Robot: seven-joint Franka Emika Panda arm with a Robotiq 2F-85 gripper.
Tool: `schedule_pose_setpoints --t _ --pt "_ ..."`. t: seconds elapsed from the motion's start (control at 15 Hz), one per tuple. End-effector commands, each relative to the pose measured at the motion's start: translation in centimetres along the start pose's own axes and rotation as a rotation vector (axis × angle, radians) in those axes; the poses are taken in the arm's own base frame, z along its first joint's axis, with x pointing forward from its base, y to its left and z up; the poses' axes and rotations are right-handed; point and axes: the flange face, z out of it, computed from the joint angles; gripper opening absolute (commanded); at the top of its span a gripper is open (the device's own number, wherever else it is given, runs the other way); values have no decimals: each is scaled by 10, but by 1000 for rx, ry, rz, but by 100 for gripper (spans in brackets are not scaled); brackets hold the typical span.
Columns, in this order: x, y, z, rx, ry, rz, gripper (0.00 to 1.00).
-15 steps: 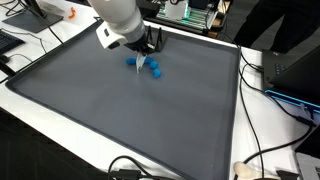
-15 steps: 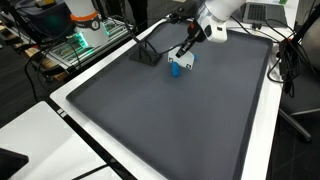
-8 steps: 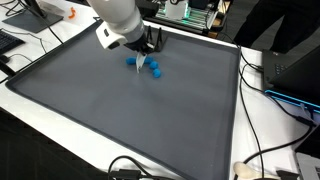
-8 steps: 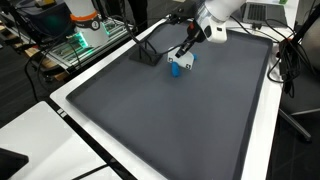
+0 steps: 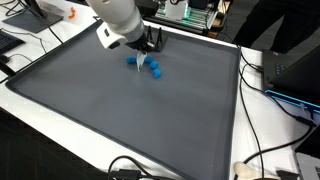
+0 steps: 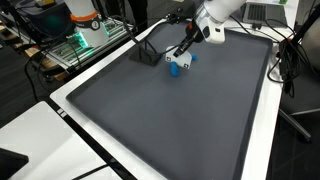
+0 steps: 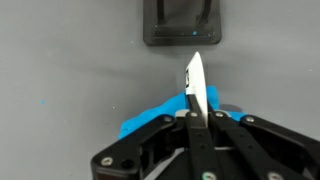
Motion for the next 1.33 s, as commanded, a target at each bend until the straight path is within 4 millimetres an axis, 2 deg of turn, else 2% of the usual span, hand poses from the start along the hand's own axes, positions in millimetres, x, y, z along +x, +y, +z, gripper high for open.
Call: schedule_pose_setpoints --t 0.0,0.6,1.07,1.27 --pt "-6 3 15 -11 -56 -11 1" --pt "-2 1 20 75 4 49 1" --pt "-2 2 12 91 79 91 1" --pt "-6 1 19 80 44 73 1"
